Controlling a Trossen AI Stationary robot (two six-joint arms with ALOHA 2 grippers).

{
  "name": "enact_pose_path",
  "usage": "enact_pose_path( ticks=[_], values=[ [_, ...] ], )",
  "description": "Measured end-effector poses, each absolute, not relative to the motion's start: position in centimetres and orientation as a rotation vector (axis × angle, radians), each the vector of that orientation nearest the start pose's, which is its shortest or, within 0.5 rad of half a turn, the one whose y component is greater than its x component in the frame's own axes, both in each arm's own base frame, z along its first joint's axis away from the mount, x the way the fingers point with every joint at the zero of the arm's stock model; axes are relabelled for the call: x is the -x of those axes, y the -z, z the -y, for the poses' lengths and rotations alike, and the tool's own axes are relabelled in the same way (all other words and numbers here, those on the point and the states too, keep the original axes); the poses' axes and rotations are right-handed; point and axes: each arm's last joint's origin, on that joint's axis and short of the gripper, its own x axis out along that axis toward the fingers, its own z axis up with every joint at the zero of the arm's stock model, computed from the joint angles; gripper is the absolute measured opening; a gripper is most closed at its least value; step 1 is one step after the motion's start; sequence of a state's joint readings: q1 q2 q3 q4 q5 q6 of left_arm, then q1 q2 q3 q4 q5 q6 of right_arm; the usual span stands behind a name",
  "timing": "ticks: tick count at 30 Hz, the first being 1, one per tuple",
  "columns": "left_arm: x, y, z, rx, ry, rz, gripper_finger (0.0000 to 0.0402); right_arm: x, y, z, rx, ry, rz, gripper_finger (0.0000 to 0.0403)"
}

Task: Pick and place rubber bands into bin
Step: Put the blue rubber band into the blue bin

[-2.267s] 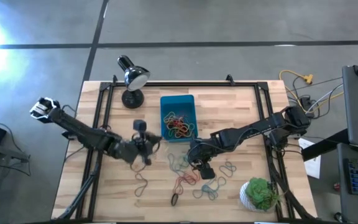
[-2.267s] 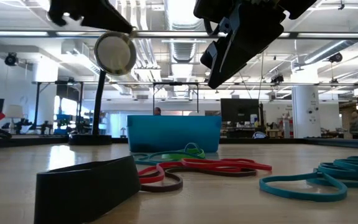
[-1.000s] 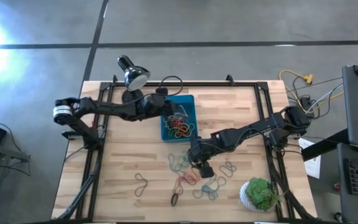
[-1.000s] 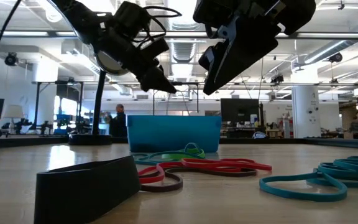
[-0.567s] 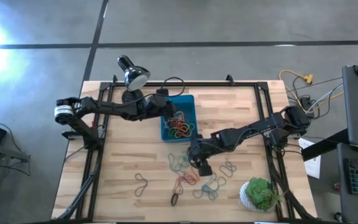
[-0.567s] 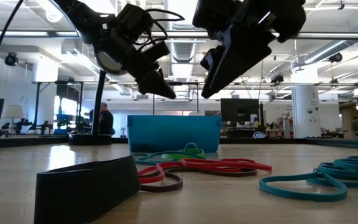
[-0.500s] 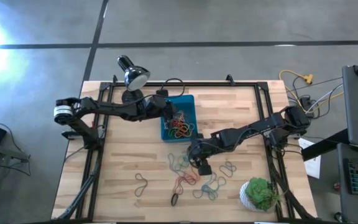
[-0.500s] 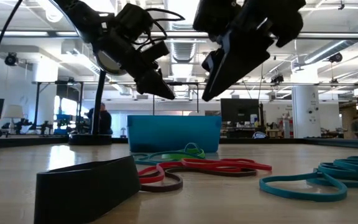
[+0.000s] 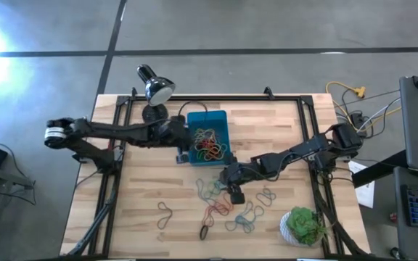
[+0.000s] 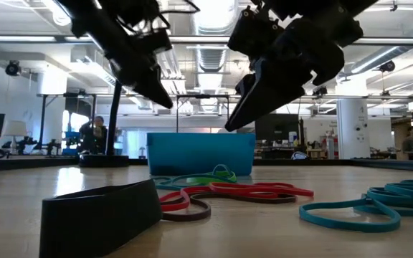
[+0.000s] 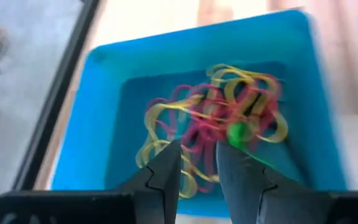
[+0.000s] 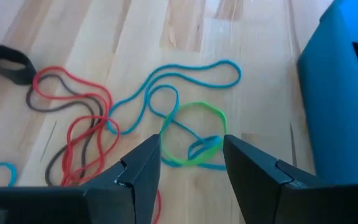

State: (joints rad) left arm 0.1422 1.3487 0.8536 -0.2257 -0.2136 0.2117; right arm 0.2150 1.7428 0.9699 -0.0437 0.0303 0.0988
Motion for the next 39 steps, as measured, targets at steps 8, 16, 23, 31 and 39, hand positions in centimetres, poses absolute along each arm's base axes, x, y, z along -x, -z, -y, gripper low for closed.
enact_pose_path(
  ticks=[8, 16, 23, 31, 39],
  values=[
    [-25.6, -24.7, -0.5, -0.176, -0.163, -0.698, 0.0088, -34.0, -15.8, -7.1, -0.005, -0.125, -0.762, 0.0169],
    [-24.2, -25.5, 2.1, -0.134, -0.086, -0.639, 0.0088, -35.3, -12.8, -7.1, 0.000, -0.091, -0.821, 0.0169],
    [-23.5, -26.2, 3.3, -0.136, -0.038, -0.601, 0.0088, -36.8, -11.7, -7.0, -0.007, -0.077, -0.854, 0.0165],
    [-23.1, -26.2, 3.5, -0.125, -0.035, -0.602, 0.0088, -36.8, -12.1, -6.8, 0.004, -0.062, -0.931, 0.0128],
    [-23.2, -26.0, 3.5, -0.127, -0.036, -0.611, 0.0088, -36.7, -12.9, -6.8, 0.005, -0.065, -0.908, 0.0075]
  ],
)
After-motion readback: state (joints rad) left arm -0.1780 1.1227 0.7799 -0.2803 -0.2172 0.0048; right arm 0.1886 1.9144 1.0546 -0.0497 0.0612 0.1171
